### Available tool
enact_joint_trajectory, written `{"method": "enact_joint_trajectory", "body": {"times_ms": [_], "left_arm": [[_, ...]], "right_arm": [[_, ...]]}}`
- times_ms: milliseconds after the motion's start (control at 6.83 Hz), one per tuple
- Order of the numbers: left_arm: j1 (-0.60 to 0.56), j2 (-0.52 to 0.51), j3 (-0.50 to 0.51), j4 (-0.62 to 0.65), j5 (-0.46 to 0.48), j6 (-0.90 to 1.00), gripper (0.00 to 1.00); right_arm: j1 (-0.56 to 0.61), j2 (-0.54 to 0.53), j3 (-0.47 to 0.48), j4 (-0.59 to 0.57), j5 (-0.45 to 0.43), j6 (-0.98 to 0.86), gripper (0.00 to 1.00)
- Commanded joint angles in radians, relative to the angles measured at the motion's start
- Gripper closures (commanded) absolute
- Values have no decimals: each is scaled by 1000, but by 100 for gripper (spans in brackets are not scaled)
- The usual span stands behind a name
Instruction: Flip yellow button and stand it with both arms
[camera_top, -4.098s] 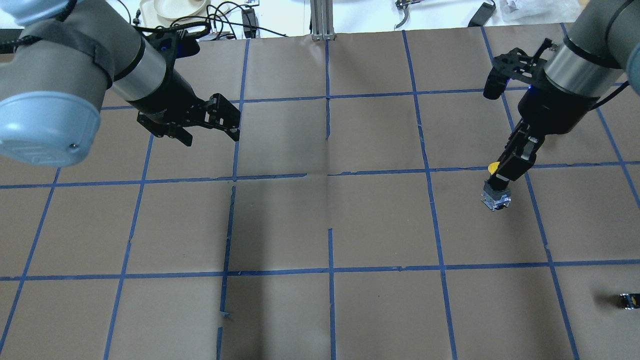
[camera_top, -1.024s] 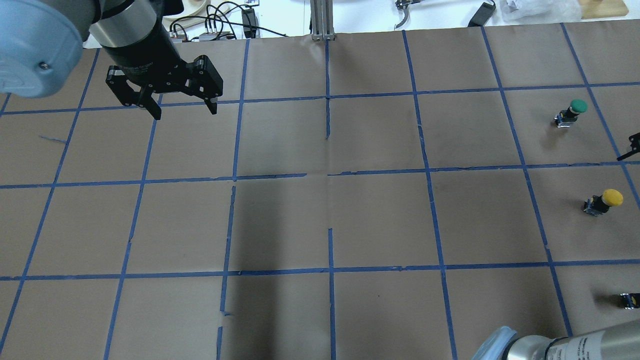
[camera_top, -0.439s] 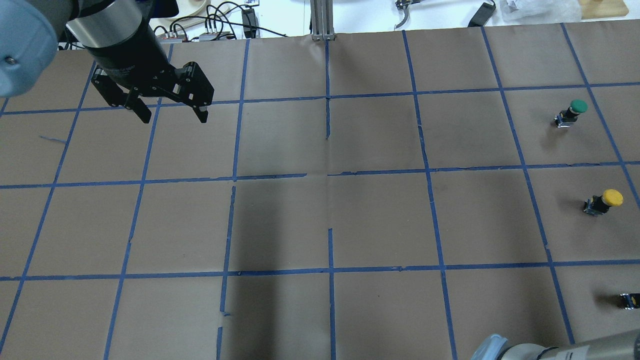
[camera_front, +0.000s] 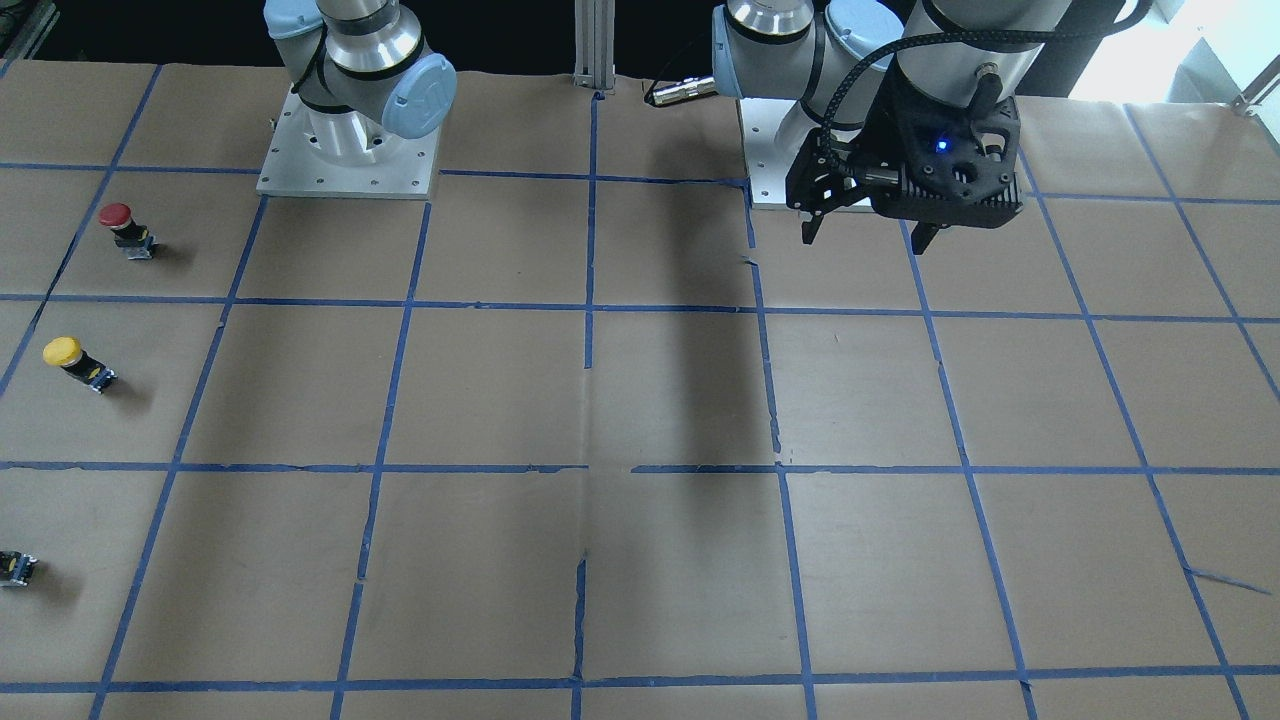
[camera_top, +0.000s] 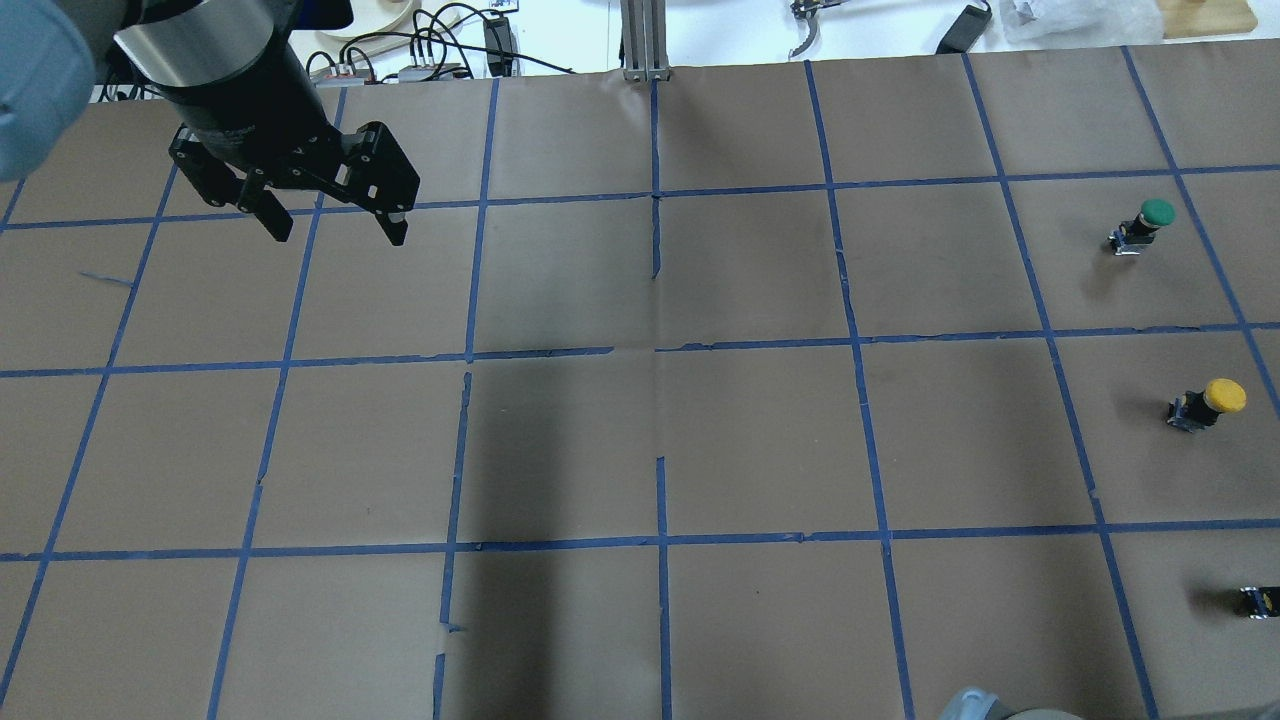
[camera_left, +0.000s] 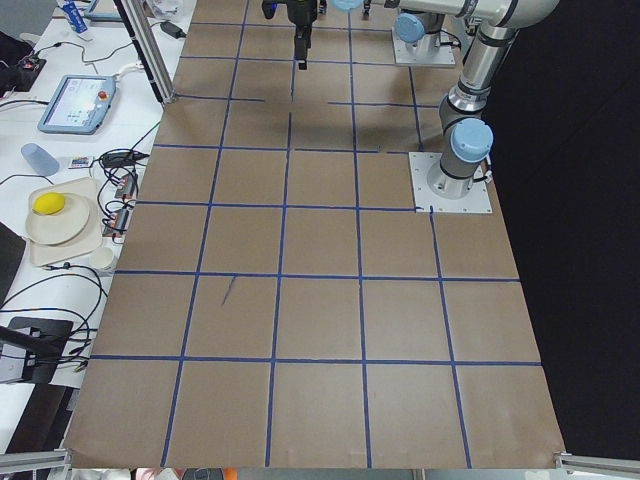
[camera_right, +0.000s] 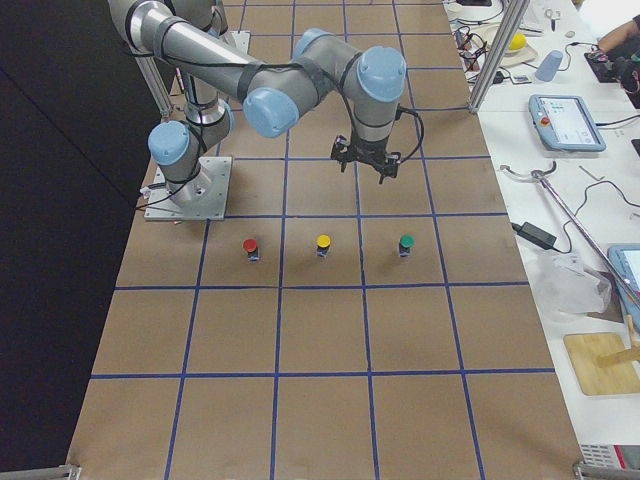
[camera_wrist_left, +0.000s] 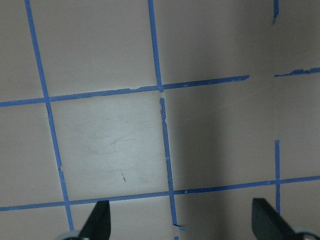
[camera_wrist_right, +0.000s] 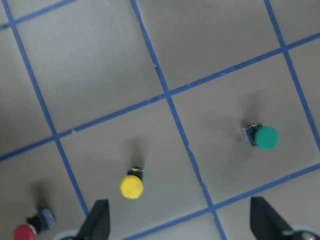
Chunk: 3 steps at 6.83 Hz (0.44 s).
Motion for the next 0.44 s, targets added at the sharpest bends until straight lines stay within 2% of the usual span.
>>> {"method": "enact_joint_trajectory", "body": {"times_ms": [0,293], "left_arm": [[1,-4,5,-1,-3,0,0],[1,-6,3,-1,-3,0,0]], "right_arm": [[211,-57,-10,81,-1,562,0],[422,-79,-6,86,-18,1066,0]]}}
